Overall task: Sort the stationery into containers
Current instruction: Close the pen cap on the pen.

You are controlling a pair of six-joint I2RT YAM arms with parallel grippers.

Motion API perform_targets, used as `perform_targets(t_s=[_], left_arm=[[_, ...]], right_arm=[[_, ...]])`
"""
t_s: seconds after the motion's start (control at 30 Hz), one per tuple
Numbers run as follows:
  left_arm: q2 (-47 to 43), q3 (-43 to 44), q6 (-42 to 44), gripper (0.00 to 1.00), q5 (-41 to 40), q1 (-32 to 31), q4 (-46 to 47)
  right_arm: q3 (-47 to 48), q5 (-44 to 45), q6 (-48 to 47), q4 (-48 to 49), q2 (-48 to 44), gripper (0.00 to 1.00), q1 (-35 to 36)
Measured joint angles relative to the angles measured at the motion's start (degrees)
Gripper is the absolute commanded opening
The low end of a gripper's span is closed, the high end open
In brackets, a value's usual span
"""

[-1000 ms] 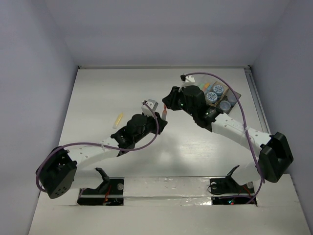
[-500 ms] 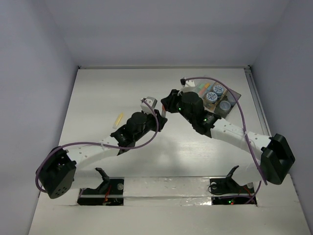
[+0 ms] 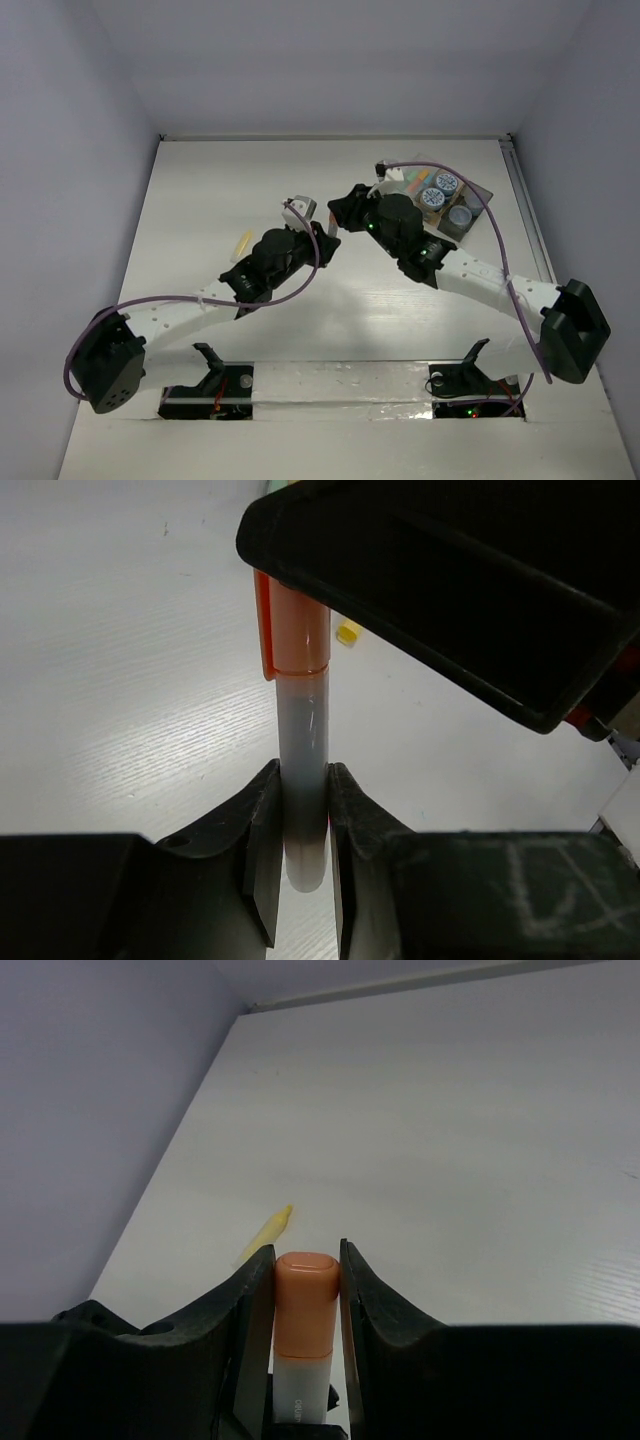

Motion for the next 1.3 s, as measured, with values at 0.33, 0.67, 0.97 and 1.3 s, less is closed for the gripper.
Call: perform_targets(t_s=[0.33,0.67,0.97,1.3], left_arm=[[-1.95,0.7,0.02,0.0,3.17,0.26,-1.16],[-2.29,3.74,1.38,0.0,2.99,0.26,-8.68],[-2.16,9.94,3.78,0.0,3.56,0.55,-17.79],[0.26,16.59,5.79,0.0,7.45,2.21,-27.8]], right_arm=[[-2.62,-2.12,-0.17,1.42,-3.91,0.01,0.22],[-2.36,-7.56,-1.49,0.92,-3.52,0.0,-0.37],[-6.21,-9.33,0.48,7.78,-4.87,0.0,-1.07],[-11.23,-7.34,5.22,17.35,-4.33,0.0,-0.96]])
